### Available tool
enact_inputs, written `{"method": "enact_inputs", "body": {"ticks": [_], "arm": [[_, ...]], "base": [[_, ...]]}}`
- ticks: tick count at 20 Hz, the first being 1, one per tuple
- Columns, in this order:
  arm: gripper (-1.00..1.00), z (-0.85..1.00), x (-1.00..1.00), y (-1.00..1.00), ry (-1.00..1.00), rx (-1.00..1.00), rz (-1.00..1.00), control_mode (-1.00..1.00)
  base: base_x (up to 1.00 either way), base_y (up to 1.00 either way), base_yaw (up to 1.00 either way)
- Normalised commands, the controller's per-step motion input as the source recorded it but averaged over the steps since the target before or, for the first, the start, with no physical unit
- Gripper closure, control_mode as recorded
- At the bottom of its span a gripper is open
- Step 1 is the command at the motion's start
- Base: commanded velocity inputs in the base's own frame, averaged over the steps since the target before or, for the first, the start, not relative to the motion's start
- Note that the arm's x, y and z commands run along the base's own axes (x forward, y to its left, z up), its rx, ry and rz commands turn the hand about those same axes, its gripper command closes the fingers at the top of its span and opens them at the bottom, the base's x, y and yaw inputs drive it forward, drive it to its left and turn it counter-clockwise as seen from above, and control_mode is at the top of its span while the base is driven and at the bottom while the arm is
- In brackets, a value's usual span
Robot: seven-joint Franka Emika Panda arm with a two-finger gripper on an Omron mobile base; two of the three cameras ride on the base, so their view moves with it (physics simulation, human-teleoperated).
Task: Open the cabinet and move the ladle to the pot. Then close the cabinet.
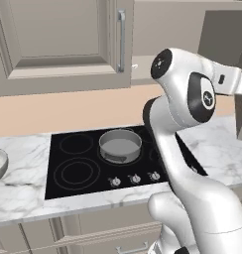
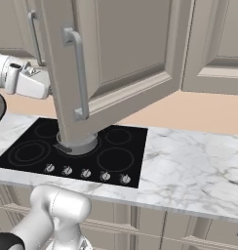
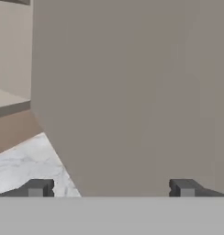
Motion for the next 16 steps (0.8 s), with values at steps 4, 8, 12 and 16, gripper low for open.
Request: {"method": "enact_inputs", "body": {"ticks": [4, 8, 12, 16], "arm": [[-1.00, 0.00, 0.00, -0.73, 0.00, -0.07, -0.16, -1.00], [-1.00, 0.00, -0.01, -0.71, 0.00, -0.06, -0.12, -1.00], [-1.00, 0.00, -0.09, -0.60, 0.00, -0.04, -0.10, -1.00], [-1.00, 0.00, -0.16, -0.57, 0.00, -0.03, -0.07, -1.00]], "base": [[0.00, 0.00, 0.00], [0.00, 0.00, 0.00], [0.00, 0.00, 0.00], [0.00, 0.00, 0.00]]}}
